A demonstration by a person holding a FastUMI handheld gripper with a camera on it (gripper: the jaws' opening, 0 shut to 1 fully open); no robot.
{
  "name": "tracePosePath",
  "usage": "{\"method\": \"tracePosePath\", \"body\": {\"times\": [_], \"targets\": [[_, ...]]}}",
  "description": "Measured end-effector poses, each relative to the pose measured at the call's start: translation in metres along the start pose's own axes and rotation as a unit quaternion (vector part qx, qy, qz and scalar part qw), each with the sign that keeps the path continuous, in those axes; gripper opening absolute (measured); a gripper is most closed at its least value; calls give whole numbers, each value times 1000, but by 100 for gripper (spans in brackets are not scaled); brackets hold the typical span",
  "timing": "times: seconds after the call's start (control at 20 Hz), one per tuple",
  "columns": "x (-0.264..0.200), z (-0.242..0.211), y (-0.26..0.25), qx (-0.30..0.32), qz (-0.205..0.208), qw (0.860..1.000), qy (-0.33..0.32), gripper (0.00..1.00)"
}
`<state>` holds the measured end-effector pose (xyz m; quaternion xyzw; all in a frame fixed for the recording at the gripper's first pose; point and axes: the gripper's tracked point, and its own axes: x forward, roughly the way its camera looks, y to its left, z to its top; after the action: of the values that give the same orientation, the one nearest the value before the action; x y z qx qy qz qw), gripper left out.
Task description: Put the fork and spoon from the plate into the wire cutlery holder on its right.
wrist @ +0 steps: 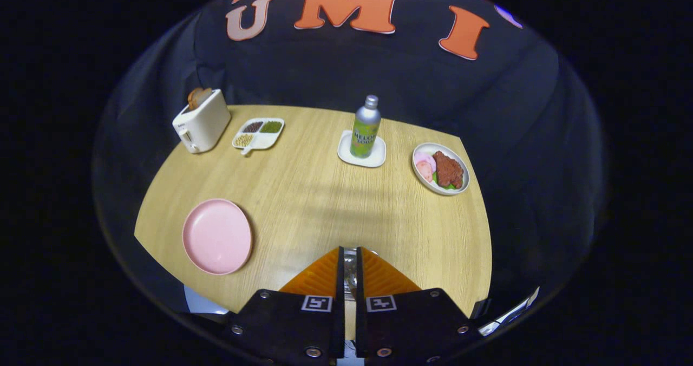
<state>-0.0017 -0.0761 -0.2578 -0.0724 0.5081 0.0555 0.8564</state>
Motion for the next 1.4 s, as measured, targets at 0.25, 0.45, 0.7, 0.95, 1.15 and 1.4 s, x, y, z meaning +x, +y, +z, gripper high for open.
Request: {"method": "tracePosePath", "body": {"times": [0.25,0.45,0.7,0.95,1.15,1.4], "targets": [[-33,57,8,24,23,993,-110,9],[-58,88,12,38,37,985,-166,9],[-100,142,9,62,49,952,-297,19],[-132,170,3,50,28,925,-375,51],[-147,180,2,47,7,914,-403,84],[-170,190,7,32,-8,899,-437,96]]}}
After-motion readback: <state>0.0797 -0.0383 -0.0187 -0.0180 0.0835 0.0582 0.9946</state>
